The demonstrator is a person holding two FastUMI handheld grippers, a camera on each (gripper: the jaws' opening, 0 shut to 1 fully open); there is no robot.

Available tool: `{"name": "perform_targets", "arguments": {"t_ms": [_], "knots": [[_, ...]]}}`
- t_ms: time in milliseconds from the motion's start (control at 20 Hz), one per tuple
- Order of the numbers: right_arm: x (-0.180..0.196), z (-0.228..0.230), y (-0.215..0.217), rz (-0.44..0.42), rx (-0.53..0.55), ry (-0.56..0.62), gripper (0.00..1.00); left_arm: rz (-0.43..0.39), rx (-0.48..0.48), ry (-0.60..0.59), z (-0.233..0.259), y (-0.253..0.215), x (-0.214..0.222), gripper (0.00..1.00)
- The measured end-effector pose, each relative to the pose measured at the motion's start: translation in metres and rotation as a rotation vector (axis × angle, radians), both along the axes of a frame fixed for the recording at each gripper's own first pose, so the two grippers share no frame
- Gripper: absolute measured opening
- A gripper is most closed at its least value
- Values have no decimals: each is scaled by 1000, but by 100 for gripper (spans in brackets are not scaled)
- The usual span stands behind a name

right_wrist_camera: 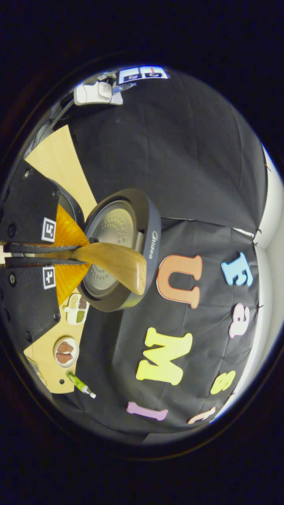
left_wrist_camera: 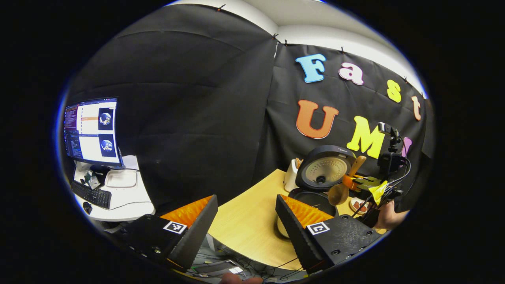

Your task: Close the left gripper, press the button to open the rice cooker; take a wooden spoon from the chopstick holder with the right hand, scoop a spoonful of rice and pour it into the rice cooker, then put the wooden spoon back into the chopstick holder.

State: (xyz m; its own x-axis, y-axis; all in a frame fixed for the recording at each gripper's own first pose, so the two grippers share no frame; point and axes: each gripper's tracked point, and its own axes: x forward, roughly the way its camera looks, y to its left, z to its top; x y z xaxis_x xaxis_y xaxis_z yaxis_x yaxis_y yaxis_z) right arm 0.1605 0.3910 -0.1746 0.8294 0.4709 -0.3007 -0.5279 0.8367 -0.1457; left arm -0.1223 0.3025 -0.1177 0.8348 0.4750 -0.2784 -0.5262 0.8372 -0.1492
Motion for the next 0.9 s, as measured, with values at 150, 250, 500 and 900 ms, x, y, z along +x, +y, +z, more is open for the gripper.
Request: {"name": "perform_targets", "arguments": {"t_ms": [150, 250, 500, 900], "knots": [[-5, 22, -13, -15, 73, 14, 9, -35, 22, -6, 7, -17, 7, 95], [-6, 35, -25, -18, 99, 9, 9, -63, 23, -5, 8, -29, 13, 95], [-13, 74, -65, -43, 216, 25, 9, -139, 59, -11, 20, -64, 33, 95], [-6, 121, -183, -171, 323, 10, 9, -276, 110, -49, 38, -135, 79, 95]]}}
